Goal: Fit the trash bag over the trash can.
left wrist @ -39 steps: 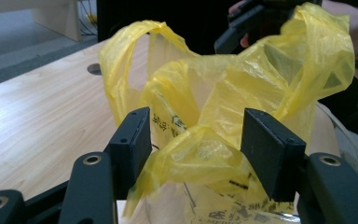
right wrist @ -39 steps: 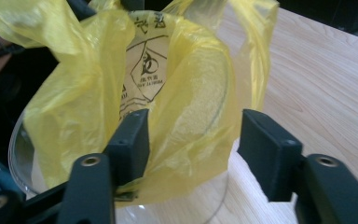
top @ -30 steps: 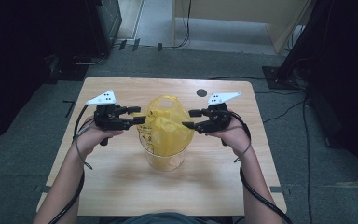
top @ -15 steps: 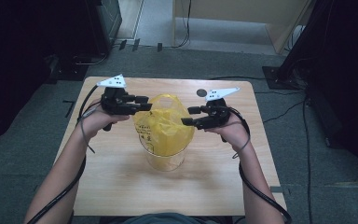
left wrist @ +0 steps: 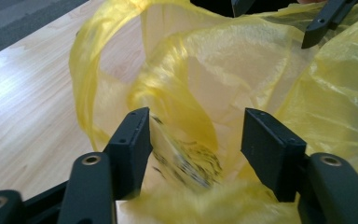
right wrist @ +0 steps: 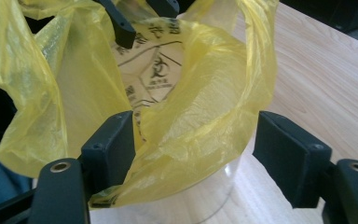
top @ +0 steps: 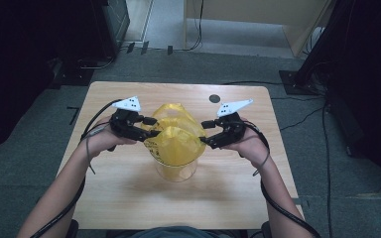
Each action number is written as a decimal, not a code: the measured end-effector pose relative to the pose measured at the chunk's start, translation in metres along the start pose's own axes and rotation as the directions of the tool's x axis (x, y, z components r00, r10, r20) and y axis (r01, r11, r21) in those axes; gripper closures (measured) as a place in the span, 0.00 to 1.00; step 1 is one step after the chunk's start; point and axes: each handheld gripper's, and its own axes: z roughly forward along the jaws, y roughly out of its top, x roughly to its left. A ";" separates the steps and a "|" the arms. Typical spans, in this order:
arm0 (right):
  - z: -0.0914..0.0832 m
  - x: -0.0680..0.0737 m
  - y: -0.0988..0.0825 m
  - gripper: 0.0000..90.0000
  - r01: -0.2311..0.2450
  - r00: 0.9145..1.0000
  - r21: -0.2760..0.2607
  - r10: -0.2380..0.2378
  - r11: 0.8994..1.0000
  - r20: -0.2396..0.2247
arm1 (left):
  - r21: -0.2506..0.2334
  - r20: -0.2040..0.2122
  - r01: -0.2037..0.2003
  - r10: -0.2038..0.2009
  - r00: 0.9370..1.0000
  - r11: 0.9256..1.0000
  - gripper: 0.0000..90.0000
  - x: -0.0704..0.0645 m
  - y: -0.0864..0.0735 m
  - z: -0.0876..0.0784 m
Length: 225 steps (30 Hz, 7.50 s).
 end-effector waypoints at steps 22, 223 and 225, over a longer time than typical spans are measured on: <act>-0.011 0.024 -0.011 0.29 0.048 0.999 0.050 -0.048 0.998 0.003 | -0.103 -0.040 -0.040 0.036 0.999 0.994 0.41 -0.029 -0.021 -0.018; 0.004 -0.038 0.005 0.92 -0.062 0.884 -0.054 0.080 0.997 0.461 | -0.205 -0.265 -0.003 -0.053 0.963 0.979 0.86 0.046 -0.010 0.024; 0.005 -0.042 0.003 0.93 -0.069 0.877 -0.058 0.088 0.996 0.472 | -0.197 -0.263 -0.007 -0.046 0.964 0.980 0.86 0.045 -0.010 0.027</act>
